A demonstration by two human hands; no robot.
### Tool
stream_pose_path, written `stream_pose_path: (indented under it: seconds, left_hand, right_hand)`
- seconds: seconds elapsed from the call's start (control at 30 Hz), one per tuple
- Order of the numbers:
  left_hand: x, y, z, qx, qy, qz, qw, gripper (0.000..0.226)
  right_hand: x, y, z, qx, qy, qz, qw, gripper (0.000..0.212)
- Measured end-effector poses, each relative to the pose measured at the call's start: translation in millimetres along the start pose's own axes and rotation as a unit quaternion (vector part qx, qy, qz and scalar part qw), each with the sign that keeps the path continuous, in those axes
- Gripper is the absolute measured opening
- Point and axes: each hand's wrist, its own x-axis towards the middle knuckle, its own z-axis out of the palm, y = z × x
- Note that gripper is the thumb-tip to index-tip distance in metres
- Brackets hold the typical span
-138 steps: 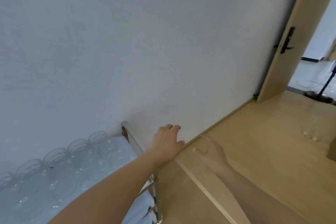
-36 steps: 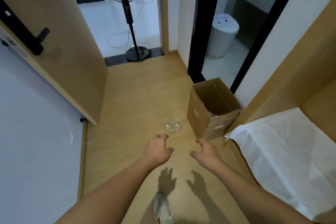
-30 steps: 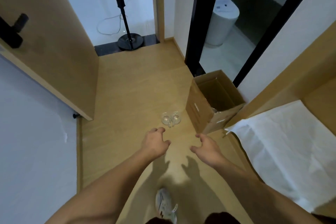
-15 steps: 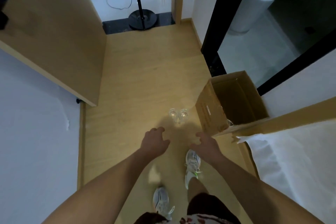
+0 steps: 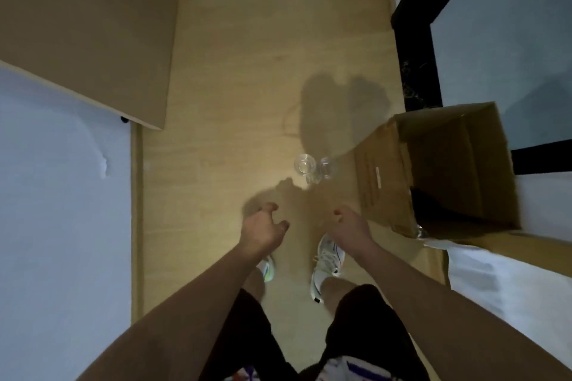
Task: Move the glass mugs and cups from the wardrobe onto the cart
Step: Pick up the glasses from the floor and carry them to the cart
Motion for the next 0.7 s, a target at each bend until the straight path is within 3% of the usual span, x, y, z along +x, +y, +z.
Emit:
stream_pose_path:
  seconds: [0.3, 0.4, 0.53, 0.6, 0.7]
  left_hand:
    - [177.6, -34.5, 77.6, -0.092, -0.038, -0.061, 0.993, 0.045]
    - [251.2, -50.4, 110.0, -0.104, -0.057, -0.05, 0.992, 0.045]
    - [336.7, -56.9, 161.8, -0.113, -0.085, -0.042, 0.989, 0.041]
    - [370.7, -55.7, 188.5, -0.154, -0.097, -0.047, 0.982, 0.036]
    - [403.7, -51.1, 224.0, -0.263, -0.135, -0.067, 0.953, 0.014]
  right_hand:
    - [182.8, 35.4, 58.6, 0.125, 0.038, 0.102, 0.986, 0.052]
    - [257.3, 49.9, 90.2, 0.19, 0.037, 0.136, 0.972, 0.032]
    - [345.9, 70.2, 126.2, 0.296, 0.044, 0.149, 0.943, 0.025]
    - [381.2, 80.6, 143.1, 0.331, 0.06, 0.143, 0.931, 0.014]
    - [423.3, 92.5, 165.1, 0.396, 0.078, 0.121, 0.907, 0.018]
